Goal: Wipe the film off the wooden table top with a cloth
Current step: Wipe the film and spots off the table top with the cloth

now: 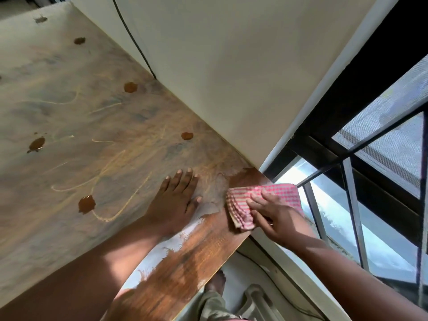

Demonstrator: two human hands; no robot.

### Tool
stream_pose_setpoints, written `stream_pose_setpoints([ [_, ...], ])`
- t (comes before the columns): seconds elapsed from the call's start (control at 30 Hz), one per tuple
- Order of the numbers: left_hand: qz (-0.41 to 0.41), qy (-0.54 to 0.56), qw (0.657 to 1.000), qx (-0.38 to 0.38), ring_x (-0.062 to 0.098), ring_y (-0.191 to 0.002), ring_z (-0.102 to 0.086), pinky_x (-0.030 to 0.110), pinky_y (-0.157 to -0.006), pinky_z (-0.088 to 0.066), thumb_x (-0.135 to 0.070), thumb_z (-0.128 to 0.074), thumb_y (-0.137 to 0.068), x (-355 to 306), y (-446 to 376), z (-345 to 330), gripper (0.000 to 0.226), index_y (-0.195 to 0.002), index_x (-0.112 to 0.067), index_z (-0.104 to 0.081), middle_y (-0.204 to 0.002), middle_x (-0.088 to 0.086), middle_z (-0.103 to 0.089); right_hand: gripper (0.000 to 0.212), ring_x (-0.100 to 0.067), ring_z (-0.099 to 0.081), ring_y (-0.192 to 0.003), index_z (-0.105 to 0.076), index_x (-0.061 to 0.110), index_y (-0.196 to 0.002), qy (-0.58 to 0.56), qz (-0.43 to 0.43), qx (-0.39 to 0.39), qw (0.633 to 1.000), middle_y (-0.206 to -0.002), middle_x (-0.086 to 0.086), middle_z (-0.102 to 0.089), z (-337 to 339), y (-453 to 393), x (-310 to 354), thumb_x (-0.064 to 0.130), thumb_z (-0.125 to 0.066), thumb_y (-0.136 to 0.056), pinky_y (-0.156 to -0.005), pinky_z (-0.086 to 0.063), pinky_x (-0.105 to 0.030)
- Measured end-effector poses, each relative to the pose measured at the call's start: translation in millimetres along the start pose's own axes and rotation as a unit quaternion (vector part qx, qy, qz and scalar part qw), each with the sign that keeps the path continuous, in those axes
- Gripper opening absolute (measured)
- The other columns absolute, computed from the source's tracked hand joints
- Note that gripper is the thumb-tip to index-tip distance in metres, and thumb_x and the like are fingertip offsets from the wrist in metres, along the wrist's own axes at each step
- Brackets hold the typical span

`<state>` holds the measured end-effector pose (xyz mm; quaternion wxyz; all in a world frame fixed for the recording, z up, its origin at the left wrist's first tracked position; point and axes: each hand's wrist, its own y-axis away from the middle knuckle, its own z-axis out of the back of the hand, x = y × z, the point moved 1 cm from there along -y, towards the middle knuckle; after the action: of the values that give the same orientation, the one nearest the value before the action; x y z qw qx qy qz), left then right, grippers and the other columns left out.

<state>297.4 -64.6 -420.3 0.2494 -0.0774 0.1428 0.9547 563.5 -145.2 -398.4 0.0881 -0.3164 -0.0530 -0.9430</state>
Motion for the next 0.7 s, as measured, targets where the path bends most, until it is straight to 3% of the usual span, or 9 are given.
stream_pose_setpoints([
  [0.07, 0.003, 0.005, 1.0, 0.003, 0.019, -0.146, 0.015, 0.035, -0.116, 0.013, -0.048, -0.015, -0.1, -1.0, -0.3, 1.5, 0.062, -0.152, -0.022, 0.003, -0.16, 0.001, 0.01, 0.027, -0.031, -0.048, -0.128, -0.065, 0.007, -0.118, 0.02, -0.026, -0.008, 0.999, -0.126, -0.009, -0.06, 5.2, -10.7, -6.8, 0.013, -0.058, -0.093, -0.109, -0.033, -0.051],
  [0.13, 0.006, 0.001, 1.0, 0.005, 0.02, -0.146, 0.014, 0.037, -0.117, 0.011, -0.048, -0.016, -0.1, -3.0, -0.1, 1.8, 0.062, -0.153, -0.021, 0.002, -0.16, 0.001, 0.009, 0.033, -0.025, -0.039, -0.135, -0.061, 0.013, -0.126, 0.075, -0.045, -0.016, 0.996, -0.137, -0.006, -0.053, 6.1, -34.8, -4.1, 0.022, -0.055, -0.096, -0.113, -0.026, -0.037],
  [0.2, 0.011, -0.001, 1.0, 0.0, 0.02, -0.146, 0.013, 0.038, -0.117, 0.011, -0.048, -0.015, -0.1, -4.6, 1.2, 0.5, 0.061, -0.153, -0.021, 0.002, -0.16, 0.001, 0.009, 0.036, -0.024, -0.043, -0.132, -0.057, 0.017, -0.131, 0.103, -0.069, -0.022, 0.992, -0.14, -0.006, -0.05, -1.7, -58.5, 5.6, 0.028, -0.05, -0.097, -0.109, -0.027, -0.03],
  [0.3, 0.009, 0.002, 1.0, -0.005, 0.019, -0.146, 0.015, 0.037, -0.117, 0.012, -0.048, -0.013, -0.1, -5.3, 2.0, -1.3, 0.061, -0.153, -0.022, 0.002, -0.16, 0.001, 0.009, 0.037, -0.027, -0.048, -0.128, -0.056, 0.02, -0.132, 0.117, -0.051, 0.008, 0.992, -0.137, -0.006, -0.054, -14.6, -61.9, 26.6, 0.032, -0.048, -0.098, -0.104, -0.033, -0.031],
  [0.4, 0.005, 0.008, 1.0, -0.005, 0.017, -0.145, 0.015, 0.037, -0.117, 0.013, -0.049, -0.01, -0.099, -3.6, 2.1, -2.1, 0.061, -0.153, -0.022, 0.003, -0.16, 0.001, 0.009, 0.033, -0.029, -0.05, -0.125, -0.064, 0.012, -0.123, 0.087, 0.074, 0.044, 0.993, -0.127, -0.007, -0.061, -17.3, -25.6, 32.4, 0.023, -0.06, -0.092, -0.105, -0.034, -0.036],
  [0.47, 0.003, 0.01, 1.0, -0.002, 0.016, -0.145, 0.015, 0.036, -0.117, 0.013, -0.05, -0.01, -0.099, -2.2, 1.6, -1.4, 0.061, -0.153, -0.023, 0.002, -0.16, 0.0, 0.008, 0.033, -0.026, -0.051, -0.123, -0.065, 0.012, -0.121, 0.075, 0.113, 0.076, 0.988, -0.127, -0.006, -0.061, -11.1, -6.6, 22.7, 0.023, -0.059, -0.091, -0.105, -0.035, -0.038],
  [0.6, 0.003, 0.008, 1.0, 0.001, 0.017, -0.146, 0.013, 0.037, -0.115, 0.015, -0.05, -0.012, -0.1, -0.1, 0.6, 2.9, 0.061, -0.153, -0.023, 0.001, -0.161, 0.0, 0.007, 0.028, -0.023, -0.055, -0.121, -0.067, 0.016, -0.118, 0.052, 0.071, 0.041, 0.995, -0.125, -0.003, -0.062, -5.5, -20.9, 12.9, 0.021, -0.062, -0.091, -0.097, -0.043, -0.029],
  [0.7, -0.005, 0.004, 1.0, -0.004, 0.019, -0.147, 0.009, 0.036, -0.114, 0.016, -0.046, -0.017, -0.101, 0.9, 0.6, 6.3, 0.06, -0.153, -0.019, -0.002, -0.161, 0.003, 0.004, 0.036, -0.023, -0.037, -0.136, -0.057, 0.018, -0.131, 0.091, 0.01, 0.02, 0.996, -0.14, -0.003, -0.05, -27.6, -67.3, 29.8, 0.027, -0.053, -0.096, -0.109, -0.026, -0.029],
])
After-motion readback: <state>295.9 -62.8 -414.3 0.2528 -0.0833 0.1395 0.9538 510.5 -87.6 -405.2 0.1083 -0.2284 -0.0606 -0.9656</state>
